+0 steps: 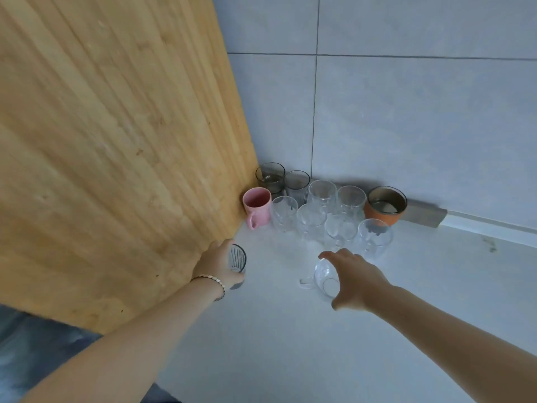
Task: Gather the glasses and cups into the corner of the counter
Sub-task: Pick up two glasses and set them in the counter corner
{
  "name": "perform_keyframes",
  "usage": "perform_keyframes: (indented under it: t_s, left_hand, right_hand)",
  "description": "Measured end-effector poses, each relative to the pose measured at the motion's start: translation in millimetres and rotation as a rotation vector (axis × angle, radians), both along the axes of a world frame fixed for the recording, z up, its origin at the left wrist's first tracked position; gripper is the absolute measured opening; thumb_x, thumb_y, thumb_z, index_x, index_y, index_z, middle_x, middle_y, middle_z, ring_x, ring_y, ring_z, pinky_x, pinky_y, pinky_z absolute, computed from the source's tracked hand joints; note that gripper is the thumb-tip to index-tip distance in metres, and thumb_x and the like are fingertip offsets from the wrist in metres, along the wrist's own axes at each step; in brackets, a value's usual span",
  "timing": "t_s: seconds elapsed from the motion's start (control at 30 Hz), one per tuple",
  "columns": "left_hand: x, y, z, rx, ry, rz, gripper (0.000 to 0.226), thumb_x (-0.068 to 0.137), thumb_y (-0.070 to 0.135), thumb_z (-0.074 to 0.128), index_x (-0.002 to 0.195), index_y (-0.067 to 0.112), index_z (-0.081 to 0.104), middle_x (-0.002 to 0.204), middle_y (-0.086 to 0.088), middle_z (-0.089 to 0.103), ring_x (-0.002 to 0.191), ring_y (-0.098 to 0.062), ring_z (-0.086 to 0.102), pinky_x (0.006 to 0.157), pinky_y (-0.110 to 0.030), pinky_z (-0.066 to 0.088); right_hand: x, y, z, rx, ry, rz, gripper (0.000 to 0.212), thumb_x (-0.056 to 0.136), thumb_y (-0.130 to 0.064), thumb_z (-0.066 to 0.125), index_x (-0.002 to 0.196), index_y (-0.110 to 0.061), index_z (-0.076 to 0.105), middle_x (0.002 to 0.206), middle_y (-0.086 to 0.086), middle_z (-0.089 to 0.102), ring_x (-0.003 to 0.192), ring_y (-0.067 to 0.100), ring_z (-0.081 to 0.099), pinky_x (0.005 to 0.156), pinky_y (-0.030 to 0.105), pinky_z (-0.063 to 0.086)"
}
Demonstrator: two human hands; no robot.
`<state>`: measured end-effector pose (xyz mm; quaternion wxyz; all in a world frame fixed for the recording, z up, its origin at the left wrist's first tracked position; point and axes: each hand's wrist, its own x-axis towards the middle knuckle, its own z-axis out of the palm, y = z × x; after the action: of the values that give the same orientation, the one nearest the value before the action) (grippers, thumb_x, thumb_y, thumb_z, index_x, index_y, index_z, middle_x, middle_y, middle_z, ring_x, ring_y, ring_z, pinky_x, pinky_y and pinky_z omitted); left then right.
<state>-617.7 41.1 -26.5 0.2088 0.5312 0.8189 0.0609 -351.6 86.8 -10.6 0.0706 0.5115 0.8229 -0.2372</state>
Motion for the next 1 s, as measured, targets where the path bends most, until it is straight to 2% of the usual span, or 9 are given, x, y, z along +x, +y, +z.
perform_keyframes:
  t_s: [0.13,0.23,0.43,0.57,0.67,0.8,0.9,0.93,1.0]
  left_hand:
    - [-25.3,43.4,-10.2,-0.041,0.083,-0.146,0.069,0.069,0.031,0.073,0.129,0.018,0.041,0.128,-0.007,0.049,0.119,-0.025,0.047,0.096,-0.035,0.047]
    - [-34.2,67.4,-18.5,-0.042,0.179,-0.256,0.062,0.073,0.034,0.070,0.126,0.018,0.043,0.125,-0.007,0.051,0.119,-0.027,0.043,0.095,-0.032,0.041]
    - [-43.9,95.0,-25.7,-0.068,0.247,-0.304,0.059,0.079,0.033,0.068,0.128,0.016,0.041,0.130,-0.008,0.047,0.121,-0.027,0.042,0.094,-0.034,0.042]
    - [-50.4,94.3,-33.3,0.011,0.362,-0.439,0.063,0.085,0.029,0.062,0.138,0.015,0.030,0.142,-0.005,0.035,0.133,-0.023,0.033,0.107,-0.032,0.033]
    - [-55.2,91.7,-38.7,0.022,0.334,-0.462,0.072,0.088,0.028,0.058,0.146,0.015,0.016,0.152,-0.006,0.021,0.142,-0.023,0.019,0.114,-0.033,0.028]
    - [-56.7,92.5,-41.0,0.037,0.328,-0.471,0.074,0.088,0.028,0.058,0.147,0.015,0.014,0.154,-0.007,0.019,0.143,-0.024,0.017,0.117,-0.033,0.024]
    - [-56.8,93.2,-43.8,0.041,0.310,-0.458,0.074,0.089,0.027,0.057,0.148,0.015,0.014,0.154,-0.007,0.019,0.143,-0.024,0.017,0.117,-0.034,0.024]
    - [-56.5,93.3,-44.3,0.042,0.309,-0.454,0.073,0.089,0.027,0.056,0.148,0.015,0.013,0.154,-0.007,0.019,0.143,-0.024,0.017,0.116,-0.034,0.025]
    - [-56.2,93.0,-44.5,0.048,0.311,-0.449,0.073,0.090,0.026,0.056,0.148,0.016,0.013,0.154,-0.007,0.019,0.143,-0.025,0.018,0.116,-0.035,0.025]
  right_hand:
    - [-29.3,2.4,-11.2,-0.046,-0.015,-0.037,0.091,0.063,-0.024,0.076,0.139,-0.034,0.027,0.134,-0.004,0.041,0.118,0.020,0.045,0.083,0.029,0.045]
    - [-48.5,0.3,-18.5,-0.071,-0.023,-0.075,0.090,0.064,-0.023,0.074,0.139,-0.035,0.027,0.133,-0.005,0.040,0.118,0.020,0.044,0.084,0.029,0.046]
    - [-75.3,3.1,-28.9,-0.096,-0.040,-0.124,0.089,0.064,-0.022,0.075,0.139,-0.034,0.028,0.134,-0.004,0.040,0.118,0.021,0.045,0.085,0.030,0.046]
    - [-107.3,14.7,-41.5,-0.065,-0.076,-0.100,0.084,0.068,-0.018,0.073,0.138,-0.031,0.028,0.135,0.001,0.037,0.119,0.024,0.041,0.085,0.032,0.046]
    - [-131.6,28.3,-50.0,-0.030,-0.071,-0.081,0.081,0.071,-0.013,0.070,0.138,-0.031,0.028,0.138,0.004,0.029,0.122,0.025,0.039,0.086,0.033,0.047]
    - [-147.9,45.1,-51.4,-0.040,0.016,-0.090,0.082,0.073,-0.007,0.069,0.140,-0.034,0.030,0.144,0.004,0.024,0.131,0.024,0.031,0.096,0.035,0.046]
    - [-152.7,36.4,-54.3,-0.043,0.059,-0.133,0.099,0.072,-0.005,0.068,0.147,-0.035,0.012,0.153,0.003,0.010,0.140,0.028,0.015,0.111,0.039,0.032]
    - [-155.2,30.1,-57.2,-0.052,0.063,-0.205,0.104,0.072,-0.012,0.070,0.148,-0.034,0.003,0.152,0.005,0.007,0.139,0.030,0.017,0.111,0.040,0.032]
    - [-162.1,20.1,-62.8,-0.117,0.082,-0.440,0.114,0.071,-0.036,0.077,0.149,-0.027,-0.007,0.145,0.011,0.017,0.128,0.032,0.038,0.104,0.038,0.041]
